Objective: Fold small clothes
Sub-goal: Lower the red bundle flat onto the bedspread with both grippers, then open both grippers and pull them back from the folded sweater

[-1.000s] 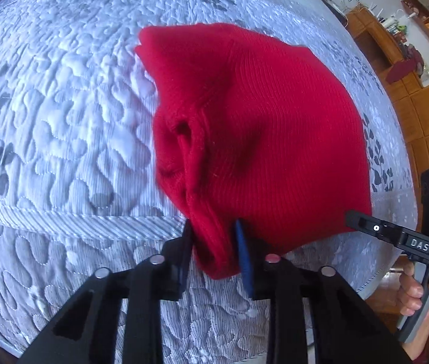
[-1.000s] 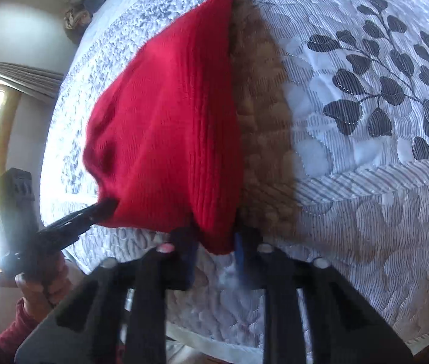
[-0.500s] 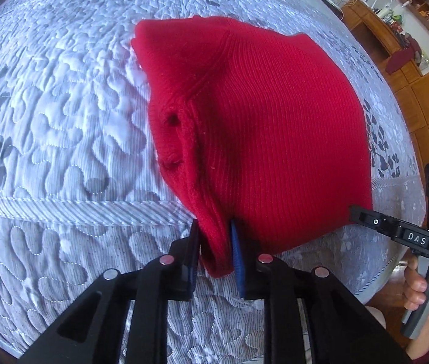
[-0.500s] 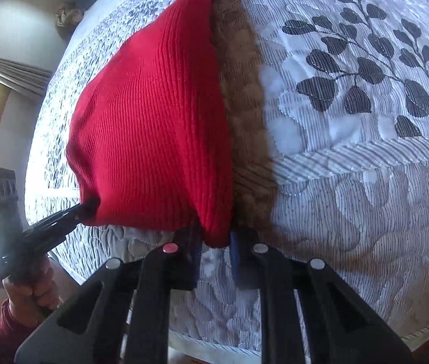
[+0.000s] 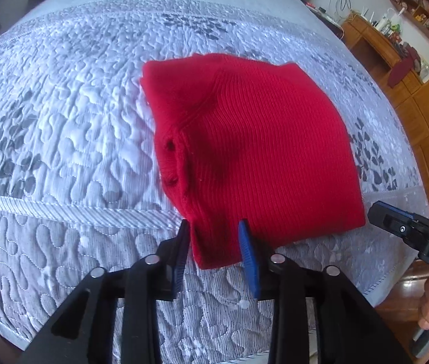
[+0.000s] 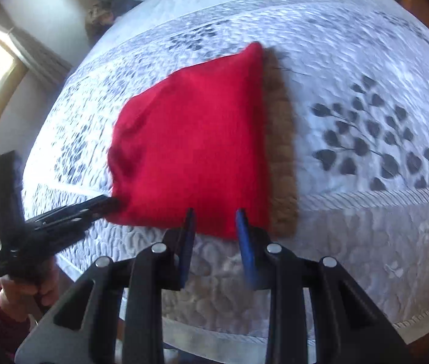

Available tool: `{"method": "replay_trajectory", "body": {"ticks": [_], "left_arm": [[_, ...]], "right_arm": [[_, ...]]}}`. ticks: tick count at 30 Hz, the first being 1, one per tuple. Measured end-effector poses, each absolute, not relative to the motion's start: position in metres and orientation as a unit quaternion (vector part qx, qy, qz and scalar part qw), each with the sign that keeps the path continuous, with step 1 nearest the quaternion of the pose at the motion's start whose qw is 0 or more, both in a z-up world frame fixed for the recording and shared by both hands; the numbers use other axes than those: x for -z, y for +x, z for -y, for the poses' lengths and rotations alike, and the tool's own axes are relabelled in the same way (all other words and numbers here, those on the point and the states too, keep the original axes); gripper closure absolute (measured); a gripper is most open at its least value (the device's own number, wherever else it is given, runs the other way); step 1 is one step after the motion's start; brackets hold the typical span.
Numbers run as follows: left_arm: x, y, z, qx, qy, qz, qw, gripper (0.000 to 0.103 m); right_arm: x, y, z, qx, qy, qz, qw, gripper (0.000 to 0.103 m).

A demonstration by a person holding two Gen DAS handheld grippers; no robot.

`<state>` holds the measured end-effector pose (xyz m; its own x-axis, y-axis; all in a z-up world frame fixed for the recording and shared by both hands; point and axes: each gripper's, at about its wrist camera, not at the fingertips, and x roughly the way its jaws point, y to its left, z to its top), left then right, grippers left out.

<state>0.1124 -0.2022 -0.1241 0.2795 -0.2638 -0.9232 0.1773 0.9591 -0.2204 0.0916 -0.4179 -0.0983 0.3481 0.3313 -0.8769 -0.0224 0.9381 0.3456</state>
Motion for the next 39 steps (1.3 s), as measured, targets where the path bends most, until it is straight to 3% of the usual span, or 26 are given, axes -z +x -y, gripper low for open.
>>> {"method": "replay_trajectory", "body": {"ticks": [10, 15, 21, 23, 25, 29, 39], "left_arm": [[0.155, 0.117, 0.2, 0.129, -0.028, -0.594, 0.793, 0.06], [0.151, 0.114, 0.204, 0.13, -0.017, -0.588, 0.798, 0.059], [0.133, 0.103, 0.19, 0.119, -0.022, -0.586, 0.801, 0.049], [0.128, 0.097, 0.186, 0.111, -0.019, -0.584, 0.804, 0.046], [0.122, 0.09, 0.181, 0.104, -0.02, -0.581, 0.807, 0.043], [0.109, 0.075, 0.177, 0.093, -0.012, -0.573, 0.814, 0.034], [0.074, 0.038, 0.171, 0.087, 0.0, -0.548, 0.832, 0.03]], "right_arm": [[0.158, 0.102, 0.418, -0.08, 0.162, -0.597, 0.781, 0.083], [0.156, 0.104, 0.42, -0.077, 0.165, -0.594, 0.783, 0.082], [0.126, 0.079, 0.421, -0.055, 0.156, -0.578, 0.799, 0.052], [0.117, 0.069, 0.418, -0.041, 0.142, -0.574, 0.805, 0.033], [0.112, 0.059, 0.418, -0.034, 0.138, -0.571, 0.809, 0.024], [0.102, 0.043, 0.414, -0.034, 0.137, -0.568, 0.811, 0.014], [0.073, 0.015, 0.397, -0.041, 0.116, -0.552, 0.825, 0.011]]}}
